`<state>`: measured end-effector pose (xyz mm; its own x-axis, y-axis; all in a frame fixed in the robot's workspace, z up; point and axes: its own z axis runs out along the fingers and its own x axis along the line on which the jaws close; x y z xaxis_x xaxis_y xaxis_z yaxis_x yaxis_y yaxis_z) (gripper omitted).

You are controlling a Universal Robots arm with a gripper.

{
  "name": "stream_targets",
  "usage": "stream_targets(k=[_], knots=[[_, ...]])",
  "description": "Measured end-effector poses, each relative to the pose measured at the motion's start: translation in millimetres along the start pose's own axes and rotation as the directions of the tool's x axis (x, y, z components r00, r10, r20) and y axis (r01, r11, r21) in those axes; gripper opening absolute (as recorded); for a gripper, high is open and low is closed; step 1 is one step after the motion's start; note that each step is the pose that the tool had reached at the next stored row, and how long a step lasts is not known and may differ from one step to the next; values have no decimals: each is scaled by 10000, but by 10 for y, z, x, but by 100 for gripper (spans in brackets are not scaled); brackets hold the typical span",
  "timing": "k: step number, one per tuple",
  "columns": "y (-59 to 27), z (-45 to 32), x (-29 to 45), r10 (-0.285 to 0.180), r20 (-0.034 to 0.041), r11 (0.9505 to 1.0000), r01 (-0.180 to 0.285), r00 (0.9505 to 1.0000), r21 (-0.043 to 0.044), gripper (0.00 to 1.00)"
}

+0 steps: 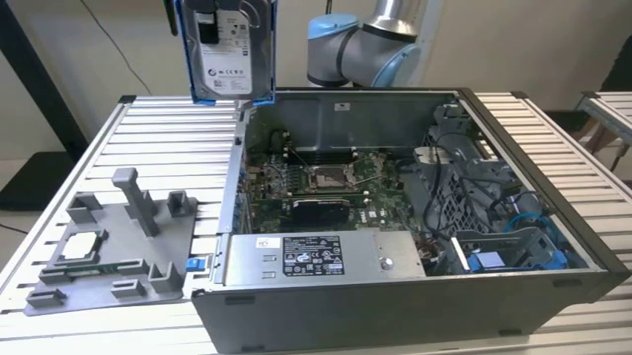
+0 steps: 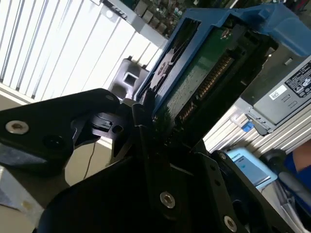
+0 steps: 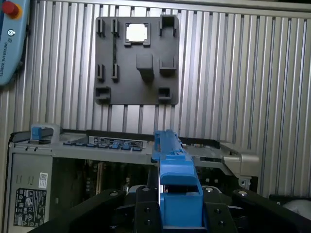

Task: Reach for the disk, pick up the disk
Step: 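Pick up the disk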

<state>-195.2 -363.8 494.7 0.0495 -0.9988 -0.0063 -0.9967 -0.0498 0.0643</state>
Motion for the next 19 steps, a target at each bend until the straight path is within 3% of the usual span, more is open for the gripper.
stream_targets(k=[3, 7, 9, 19], knots=[[-73, -3, 3, -7, -1, 10000, 7, 10000, 36, 0], [-136, 0, 6, -23, -22, 9992, 24, 10000, 405, 0], [-191, 2, 9, -24, -26, 9987, 25, 10000, 506, 0], [-632, -19, 32, -25, -29, 9986, 26, 10000, 530, 0]])
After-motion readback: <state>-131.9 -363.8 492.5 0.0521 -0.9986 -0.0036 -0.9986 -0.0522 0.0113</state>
